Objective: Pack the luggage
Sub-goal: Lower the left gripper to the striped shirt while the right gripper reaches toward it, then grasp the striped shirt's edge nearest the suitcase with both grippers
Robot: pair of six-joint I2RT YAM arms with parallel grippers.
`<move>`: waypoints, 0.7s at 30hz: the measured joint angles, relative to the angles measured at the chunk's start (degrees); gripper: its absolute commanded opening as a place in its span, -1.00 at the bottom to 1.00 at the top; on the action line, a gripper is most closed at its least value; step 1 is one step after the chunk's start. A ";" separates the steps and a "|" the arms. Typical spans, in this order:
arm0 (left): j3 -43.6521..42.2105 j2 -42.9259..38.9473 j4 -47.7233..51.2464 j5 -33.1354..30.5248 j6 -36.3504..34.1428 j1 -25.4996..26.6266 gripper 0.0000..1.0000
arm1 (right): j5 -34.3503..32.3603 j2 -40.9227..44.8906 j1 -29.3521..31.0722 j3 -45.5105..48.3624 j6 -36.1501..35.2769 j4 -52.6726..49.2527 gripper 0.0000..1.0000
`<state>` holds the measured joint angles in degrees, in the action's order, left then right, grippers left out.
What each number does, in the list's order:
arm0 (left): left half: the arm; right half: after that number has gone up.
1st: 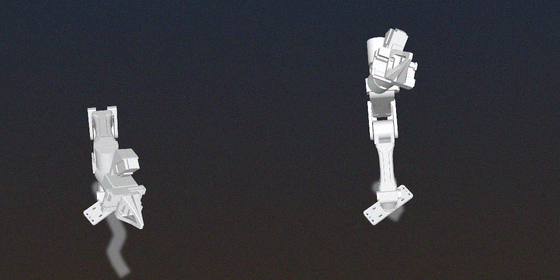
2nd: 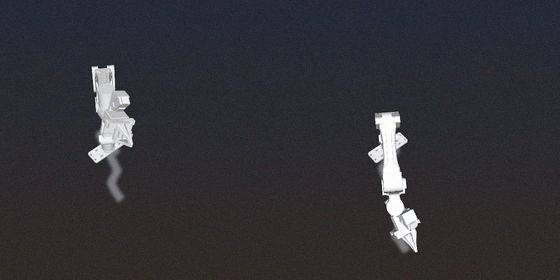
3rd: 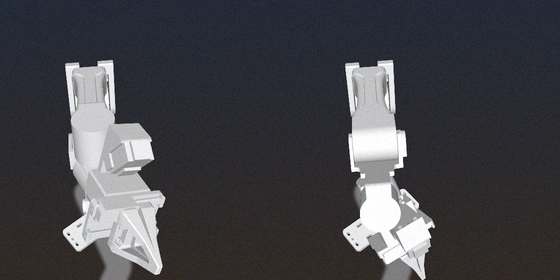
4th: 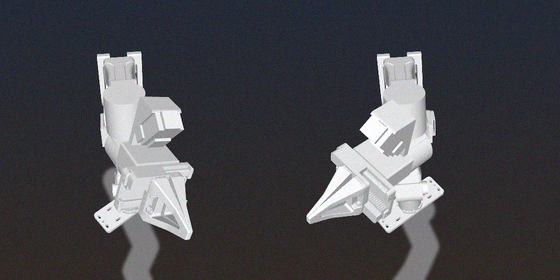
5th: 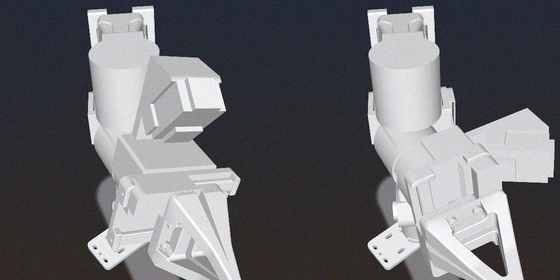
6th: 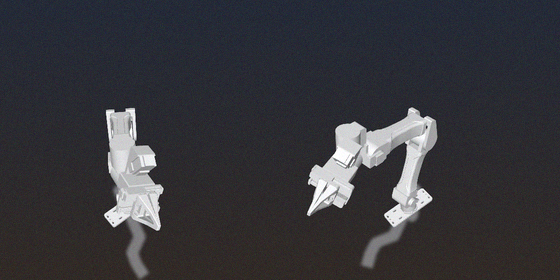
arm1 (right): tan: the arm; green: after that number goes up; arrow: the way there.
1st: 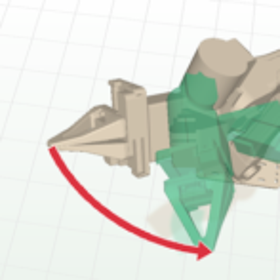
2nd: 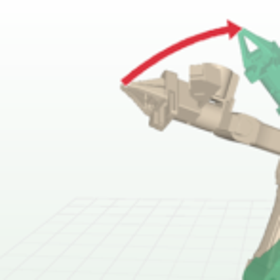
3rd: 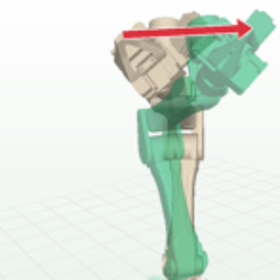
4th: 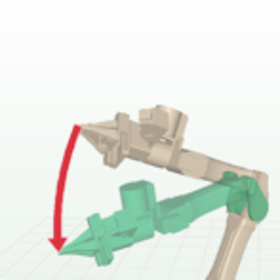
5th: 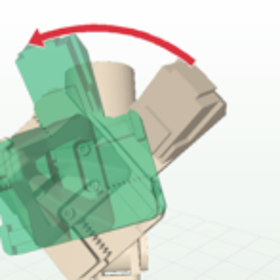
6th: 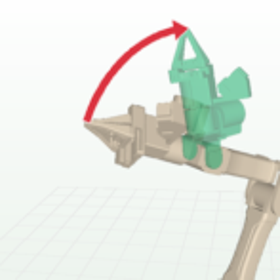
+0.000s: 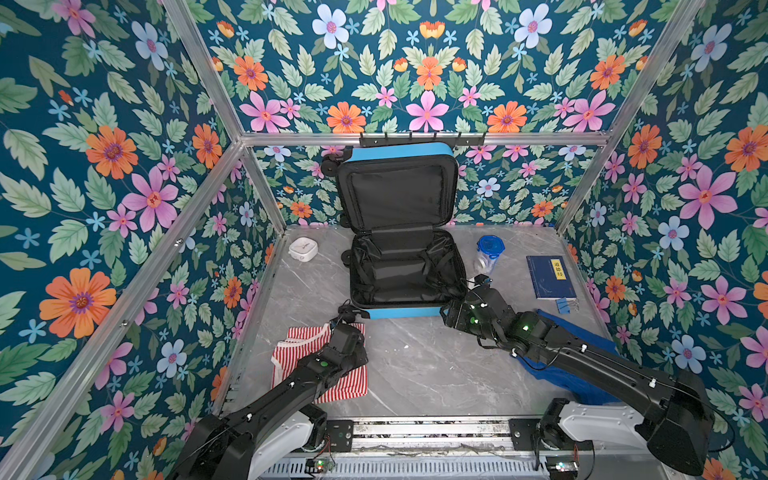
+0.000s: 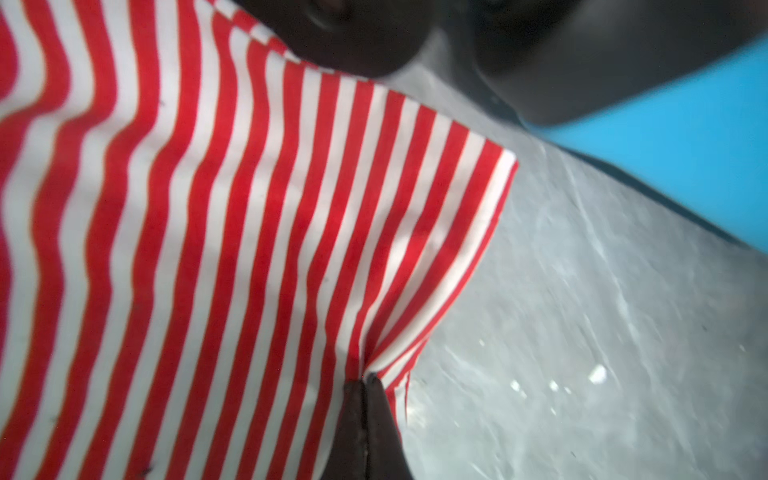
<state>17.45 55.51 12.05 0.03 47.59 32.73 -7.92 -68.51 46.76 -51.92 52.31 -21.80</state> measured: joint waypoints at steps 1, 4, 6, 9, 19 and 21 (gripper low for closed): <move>0.20 0.13 -0.04 0.11 0.20 0.92 -1.00 | -0.17 0.17 0.00 0.15 0.02 -0.24 0.62; 1.03 1.55 -0.94 0.66 0.55 4.26 -1.00 | -0.59 0.76 0.00 0.66 0.39 -1.05 0.62; 2.19 3.45 -2.19 1.18 1.29 6.97 -1.00 | -0.90 1.09 0.00 0.98 0.66 -1.46 0.62; 5.11 7.96 -4.63 1.51 1.51 10.88 -1.00 | -1.29 1.53 0.00 1.18 1.31 -2.36 0.63; 22.34 29.64 -13.03 1.57 -0.68 24.41 -1.00 | -3.02 4.07 -0.79 2.19 2.32 -5.57 0.65; 24.98 32.87 -14.49 2.34 -1.31 26.10 -0.86 | -3.21 5.27 -1.49 2.80 2.84 -6.23 0.66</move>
<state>42.44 88.38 -2.44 2.37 46.28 58.83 -11.14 -63.24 45.28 -49.12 55.16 -28.03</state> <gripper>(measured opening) 0.049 0.824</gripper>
